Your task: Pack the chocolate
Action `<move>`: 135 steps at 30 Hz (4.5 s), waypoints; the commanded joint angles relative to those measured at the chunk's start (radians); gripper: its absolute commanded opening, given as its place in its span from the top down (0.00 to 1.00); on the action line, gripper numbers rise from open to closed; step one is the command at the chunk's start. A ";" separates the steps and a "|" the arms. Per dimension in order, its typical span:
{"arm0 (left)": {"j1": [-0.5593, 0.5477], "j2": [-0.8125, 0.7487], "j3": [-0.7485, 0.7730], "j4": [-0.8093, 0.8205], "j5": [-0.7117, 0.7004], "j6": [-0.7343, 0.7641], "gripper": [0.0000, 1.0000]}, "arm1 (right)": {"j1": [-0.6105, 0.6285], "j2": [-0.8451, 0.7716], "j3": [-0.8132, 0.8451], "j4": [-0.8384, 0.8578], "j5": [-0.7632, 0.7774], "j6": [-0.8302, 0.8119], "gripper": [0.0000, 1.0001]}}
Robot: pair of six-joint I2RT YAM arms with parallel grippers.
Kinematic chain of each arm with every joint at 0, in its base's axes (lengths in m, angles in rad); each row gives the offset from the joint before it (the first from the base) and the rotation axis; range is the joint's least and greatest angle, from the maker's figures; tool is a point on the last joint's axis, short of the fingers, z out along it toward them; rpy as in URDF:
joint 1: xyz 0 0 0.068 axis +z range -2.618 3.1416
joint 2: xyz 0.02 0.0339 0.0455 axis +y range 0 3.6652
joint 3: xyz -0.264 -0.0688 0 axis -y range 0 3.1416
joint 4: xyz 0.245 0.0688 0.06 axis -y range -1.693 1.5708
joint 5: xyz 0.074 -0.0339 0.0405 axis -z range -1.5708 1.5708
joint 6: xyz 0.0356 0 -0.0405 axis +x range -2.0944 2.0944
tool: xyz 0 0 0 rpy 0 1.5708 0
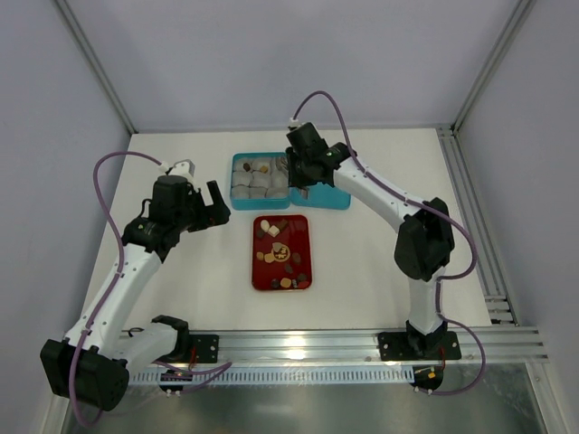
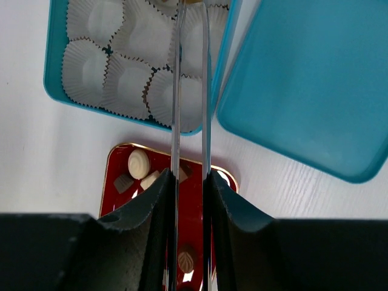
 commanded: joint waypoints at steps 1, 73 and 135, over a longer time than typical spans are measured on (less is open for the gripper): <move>0.008 0.002 -0.003 0.010 0.004 0.003 0.00 | 0.001 0.031 0.118 0.010 0.002 -0.027 0.73; 0.006 -0.002 -0.002 0.010 0.004 0.004 0.00 | 0.200 -0.656 -0.527 -0.086 0.064 0.066 0.61; 0.008 0.011 -0.003 0.009 0.004 0.003 0.00 | 0.452 -0.670 -0.630 -0.234 0.165 0.237 0.61</move>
